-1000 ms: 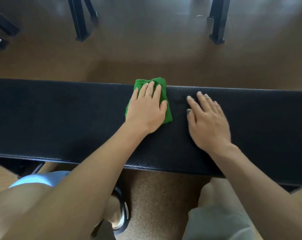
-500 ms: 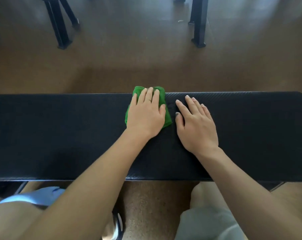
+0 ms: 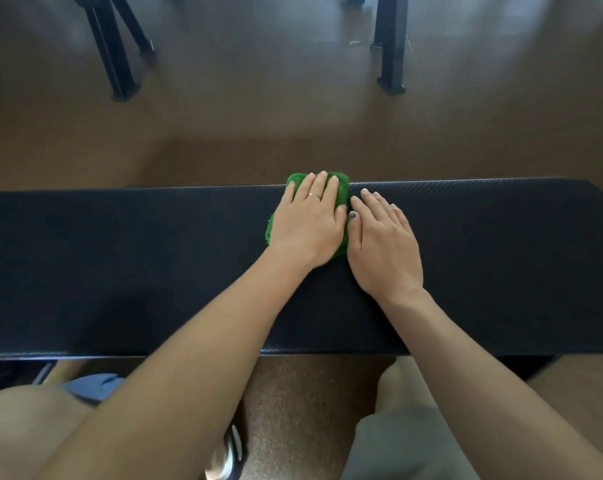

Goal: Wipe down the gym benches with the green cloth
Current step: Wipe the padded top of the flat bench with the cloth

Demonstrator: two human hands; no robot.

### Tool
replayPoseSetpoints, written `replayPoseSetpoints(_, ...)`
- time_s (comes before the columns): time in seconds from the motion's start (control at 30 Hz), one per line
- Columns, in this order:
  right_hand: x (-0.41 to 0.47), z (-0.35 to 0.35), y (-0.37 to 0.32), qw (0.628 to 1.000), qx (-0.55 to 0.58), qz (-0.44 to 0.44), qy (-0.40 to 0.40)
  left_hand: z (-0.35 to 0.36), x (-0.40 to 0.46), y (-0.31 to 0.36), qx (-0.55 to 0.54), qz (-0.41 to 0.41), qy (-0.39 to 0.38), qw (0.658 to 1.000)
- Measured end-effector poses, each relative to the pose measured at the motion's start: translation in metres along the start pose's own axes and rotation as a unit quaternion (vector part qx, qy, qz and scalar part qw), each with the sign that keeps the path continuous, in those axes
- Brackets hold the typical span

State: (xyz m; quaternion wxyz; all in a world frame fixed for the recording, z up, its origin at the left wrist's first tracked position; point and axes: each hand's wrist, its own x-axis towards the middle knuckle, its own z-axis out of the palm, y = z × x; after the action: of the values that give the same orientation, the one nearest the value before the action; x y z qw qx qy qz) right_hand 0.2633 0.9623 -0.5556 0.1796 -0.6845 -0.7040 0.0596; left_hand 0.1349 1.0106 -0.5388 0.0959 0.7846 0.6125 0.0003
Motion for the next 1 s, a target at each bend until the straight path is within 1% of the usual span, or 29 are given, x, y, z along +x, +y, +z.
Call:
replayPoseSetpoints(0.1, -0.008, 0.000, 0.004, 1.000, 0.006, -0.002, 0.012, 0.005, -0.056, 0.006, 0.001, 0.021, 0.005, 1.000)
replayPoseSetpoints(0.17, -0.007, -0.001, 0.007, 0.999, 0.032, 0.001, 0.010, 0.006, -0.102, 0.011, 0.007, 0.034, -0.017, 0.999)
replayPoseSetpoints(0.23, 0.000, -0.005, 0.009, 0.998, 0.058, -0.001, 0.008, 0.005, -0.118, 0.013, 0.021, 0.041, -0.043, 0.998)
replayPoseSetpoints(0.33, 0.017, -0.012, 0.026, 1.000, 0.028, -0.003, 0.011, -0.001, -0.082, 0.014, 0.024, 0.048, -0.034, 0.998)
replayPoseSetpoints(0.47, 0.025, -0.017, 0.066, 0.999, -0.021, 0.037, -0.013, 0.001, 0.008, 0.024, 0.019, 0.043, -0.023, 0.999)
replayPoseSetpoints(0.57, 0.024, -0.013, 0.067, 0.999, -0.028, 0.029, -0.005, -0.001, 0.056, 0.036, 0.017, 0.030, -0.029, 0.999)
replayPoseSetpoints(0.67, 0.024, -0.012, 0.067, 0.999, -0.017, 0.033, 0.015, -0.002, 0.035, 0.040, 0.028, 0.031, -0.026, 0.999)
replayPoseSetpoints(0.83, 0.021, -0.014, 0.065, 0.999, -0.014, 0.028, 0.011, 0.008, -0.088, 0.053, 0.056, 0.102, -0.047, 0.992)
replayPoseSetpoints(0.9, 0.020, -0.015, 0.064, 0.999, -0.012, 0.028, 0.009, 0.009, -0.090, 0.051, 0.049, 0.115, -0.053, 0.991)
replayPoseSetpoints(1.0, 0.025, -0.015, 0.063, 0.999, -0.007, 0.033, 0.012, 0.008, -0.044, 0.050, 0.043, 0.124, -0.018, 0.991)
